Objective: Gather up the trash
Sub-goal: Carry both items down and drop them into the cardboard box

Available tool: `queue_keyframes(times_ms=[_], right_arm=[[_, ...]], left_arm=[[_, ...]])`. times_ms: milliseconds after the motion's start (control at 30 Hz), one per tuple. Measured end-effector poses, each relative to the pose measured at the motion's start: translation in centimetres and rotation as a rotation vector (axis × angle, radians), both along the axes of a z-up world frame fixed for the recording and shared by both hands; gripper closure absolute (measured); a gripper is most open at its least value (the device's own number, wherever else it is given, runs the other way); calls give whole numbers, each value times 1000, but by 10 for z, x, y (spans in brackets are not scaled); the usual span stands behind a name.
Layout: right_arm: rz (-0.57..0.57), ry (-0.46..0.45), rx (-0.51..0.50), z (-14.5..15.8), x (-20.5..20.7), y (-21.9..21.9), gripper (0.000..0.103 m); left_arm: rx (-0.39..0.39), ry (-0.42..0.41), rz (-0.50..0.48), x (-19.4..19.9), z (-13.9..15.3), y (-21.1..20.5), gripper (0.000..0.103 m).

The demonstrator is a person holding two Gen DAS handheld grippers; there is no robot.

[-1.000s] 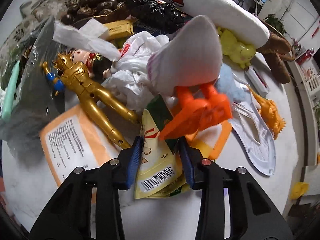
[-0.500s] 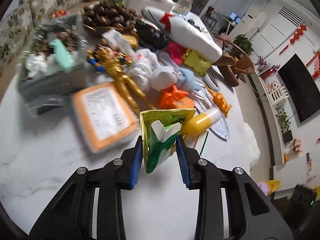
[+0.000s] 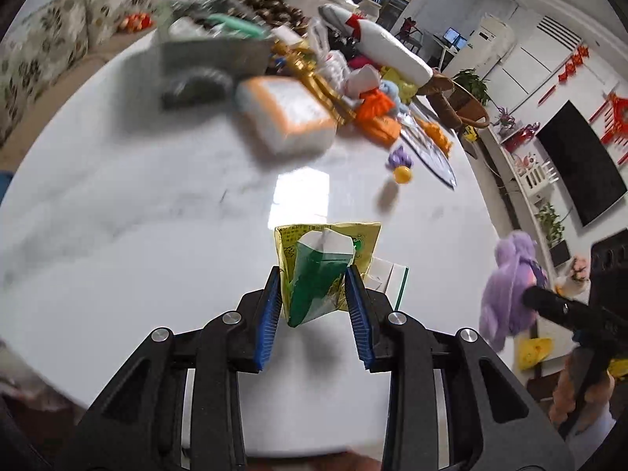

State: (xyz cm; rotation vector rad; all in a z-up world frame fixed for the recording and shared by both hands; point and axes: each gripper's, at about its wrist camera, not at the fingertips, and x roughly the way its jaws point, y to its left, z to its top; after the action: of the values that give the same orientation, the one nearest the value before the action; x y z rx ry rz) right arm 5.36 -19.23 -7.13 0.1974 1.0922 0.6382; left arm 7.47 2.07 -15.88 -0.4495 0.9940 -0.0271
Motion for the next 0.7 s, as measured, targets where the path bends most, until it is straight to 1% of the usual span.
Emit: queue_keyframes(times_ms=[100, 167, 267, 367, 433, 467, 533, 567, 633, 700], right_arm=[[67, 6, -22, 2, -28, 16, 37], [118, 6, -46, 2, -50, 25, 37], [193, 19, -105, -9, -90, 36, 37], [212, 75, -162, -30, -125, 38, 37], [198, 132, -184, -48, -144, 37, 37], [186, 160, -196, -62, -153, 35, 37], [160, 203, -234, -88, -165, 34, 37], [138, 220, -249, -108, -168, 32, 37], [100, 233, -294, -139, -173, 30, 37], [52, 233, -324, -180, -173, 25, 37]], left_arm=[[-62, 7, -11, -41, 4, 8, 71], [-74, 18, -26, -63, 7, 10, 71], [-113, 75, -38, -109, 5, 12, 71], [-125, 142, -39, -147, -9, 12, 71], [-168, 202, -42, -169, -32, 8, 71], [-170, 223, -51, -176, -44, 5, 71], [-176, 277, -63, -187, -80, -2, 71], [-188, 295, -74, -189, -98, -5, 71], [-188, 346, -88, -190, -146, -12, 71], [-168, 404, -94, -187, -197, -17, 71]])
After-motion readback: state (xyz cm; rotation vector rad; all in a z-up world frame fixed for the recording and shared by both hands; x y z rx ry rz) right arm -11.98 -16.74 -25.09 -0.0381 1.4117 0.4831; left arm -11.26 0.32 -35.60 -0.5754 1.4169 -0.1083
